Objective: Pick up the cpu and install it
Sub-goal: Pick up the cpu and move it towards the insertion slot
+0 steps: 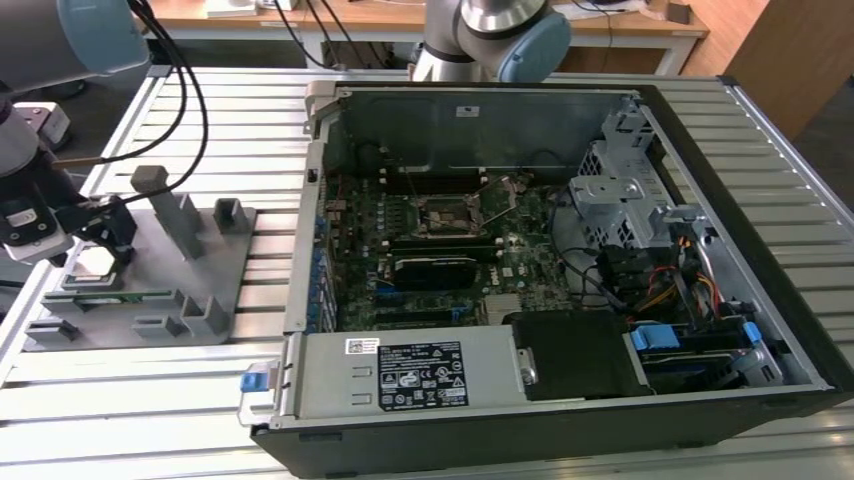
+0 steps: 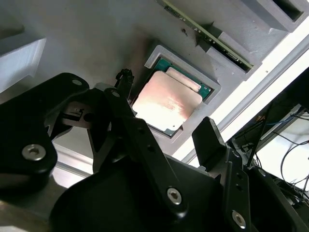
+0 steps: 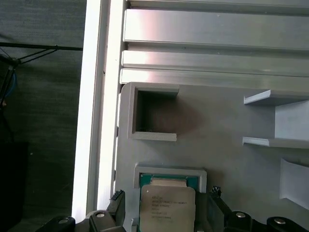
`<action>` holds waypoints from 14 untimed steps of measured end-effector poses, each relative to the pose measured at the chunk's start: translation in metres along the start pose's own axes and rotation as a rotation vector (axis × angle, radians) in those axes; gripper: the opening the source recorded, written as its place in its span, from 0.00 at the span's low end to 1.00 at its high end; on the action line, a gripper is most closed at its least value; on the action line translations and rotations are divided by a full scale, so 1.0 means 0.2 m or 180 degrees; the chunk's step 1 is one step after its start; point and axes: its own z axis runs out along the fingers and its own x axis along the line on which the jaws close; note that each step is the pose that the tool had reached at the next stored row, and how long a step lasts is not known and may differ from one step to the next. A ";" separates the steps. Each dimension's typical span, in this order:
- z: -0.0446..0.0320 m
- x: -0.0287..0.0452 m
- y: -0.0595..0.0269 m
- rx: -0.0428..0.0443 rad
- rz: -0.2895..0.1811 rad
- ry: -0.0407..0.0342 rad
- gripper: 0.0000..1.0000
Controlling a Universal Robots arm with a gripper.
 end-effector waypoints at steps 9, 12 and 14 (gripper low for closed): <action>0.006 0.005 0.000 0.0000 0.0002 -0.0003 0.68; 0.005 0.006 0.000 0.0000 0.0001 -0.0003 0.68; 0.002 0.008 0.000 0.0000 0.0001 -0.0005 0.68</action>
